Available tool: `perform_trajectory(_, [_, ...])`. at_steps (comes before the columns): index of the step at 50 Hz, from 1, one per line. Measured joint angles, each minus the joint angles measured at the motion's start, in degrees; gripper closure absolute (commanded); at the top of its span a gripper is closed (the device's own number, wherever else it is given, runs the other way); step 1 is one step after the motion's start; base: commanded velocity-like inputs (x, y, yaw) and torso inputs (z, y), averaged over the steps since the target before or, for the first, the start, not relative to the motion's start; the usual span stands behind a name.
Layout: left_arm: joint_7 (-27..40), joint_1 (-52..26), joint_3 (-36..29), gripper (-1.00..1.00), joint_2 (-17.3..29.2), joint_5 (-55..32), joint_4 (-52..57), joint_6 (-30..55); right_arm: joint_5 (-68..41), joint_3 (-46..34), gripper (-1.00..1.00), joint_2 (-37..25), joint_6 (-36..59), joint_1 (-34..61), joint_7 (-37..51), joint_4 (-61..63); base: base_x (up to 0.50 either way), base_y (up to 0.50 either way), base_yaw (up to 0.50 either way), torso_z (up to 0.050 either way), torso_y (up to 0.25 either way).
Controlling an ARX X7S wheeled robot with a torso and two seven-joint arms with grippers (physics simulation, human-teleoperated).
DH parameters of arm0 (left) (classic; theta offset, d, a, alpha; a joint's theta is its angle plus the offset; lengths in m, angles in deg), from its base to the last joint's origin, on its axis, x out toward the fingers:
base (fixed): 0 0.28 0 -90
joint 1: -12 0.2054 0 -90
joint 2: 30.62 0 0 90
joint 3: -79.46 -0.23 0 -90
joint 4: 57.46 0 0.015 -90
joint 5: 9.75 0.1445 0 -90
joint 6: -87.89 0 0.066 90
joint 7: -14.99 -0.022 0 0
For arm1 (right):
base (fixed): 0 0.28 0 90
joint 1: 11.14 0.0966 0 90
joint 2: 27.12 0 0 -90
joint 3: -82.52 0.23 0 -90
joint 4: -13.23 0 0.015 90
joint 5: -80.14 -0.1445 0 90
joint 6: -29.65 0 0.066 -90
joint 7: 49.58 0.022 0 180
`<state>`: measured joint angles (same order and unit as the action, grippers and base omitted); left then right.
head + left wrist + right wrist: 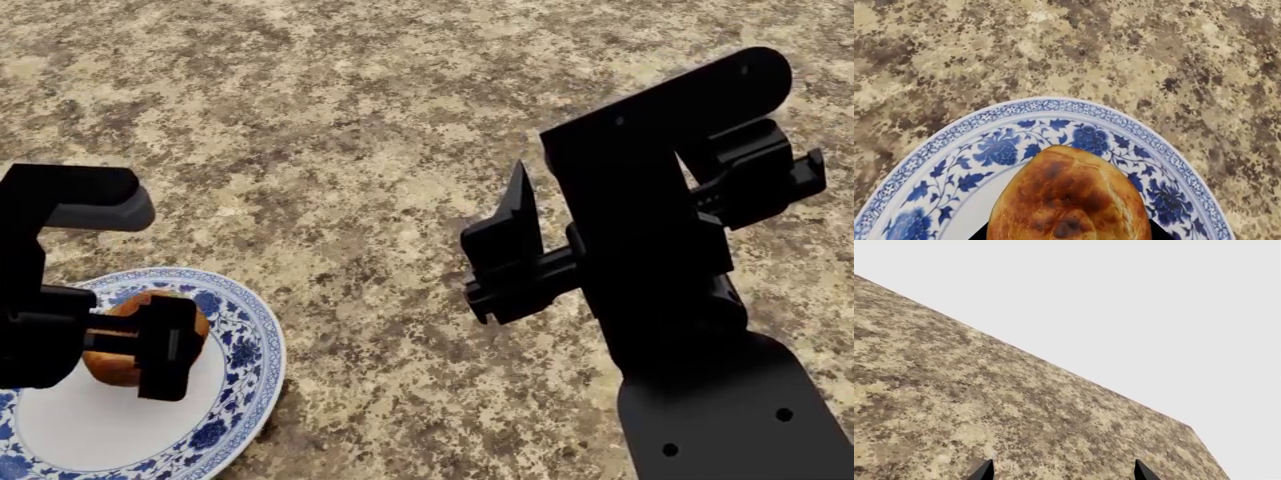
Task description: Place all breads on the cutting board.
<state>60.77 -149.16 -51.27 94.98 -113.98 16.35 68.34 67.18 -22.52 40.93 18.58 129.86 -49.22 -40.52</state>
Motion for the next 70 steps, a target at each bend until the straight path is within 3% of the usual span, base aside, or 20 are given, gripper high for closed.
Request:
perform_trajectory(18, [1.9,-1.3,0.2,1.00,1.3,-1.4,2.2,0.5,-0.5,-0.2,-1.00,-0.1,0.8,1.1,0.1,0.4,0.00,0.00,0.00,0.000,0.000])
perform_trajectory(29, [7.0,-2.0,2.6,1.00,3.9,-8.3,8.5,-0.5,-1.0,0.6,-1.00,-0.1,2.5,1.5,0.2,2.1,0.00,0.00,0.00,0.000,0.000])
perform_trajectory(36, [10.3,-2.8,6.1,1.00,8.3,-14.2,16.4,-1.6,-2.2,1.7,-1.00,-0.1,5.5,2.7,0.5,4.2,0.00,0.00,0.00,0.000,0.001])
perform_trajectory(49, [18.2,-10.8,5.7,1.00,13.6,-26.3,23.1,-1.0,-20.2,5.2,-1.00,-2.7,7.8,6.4,13.1,4.3,0.00,0.02,0.00,0.000,0.000])
perform_trajectory(60, [24.4,-18.5,1.8,1.00,15.6,-35.5,24.7,-0.4,-31.8,6.9,-1.00,-5.1,7.9,7.9,22.4,4.4,0.00,0.50,0.00,0.000,0.000])
perform_trajectory(70, [26.6,-22.4,-0.8,1.00,15.9,-38.5,23.8,1.1,-38.0,7.2,-1.00,-6.3,7.7,8.7,27.1,4.2,0.00,0.50,0.00,0.000,0.000])
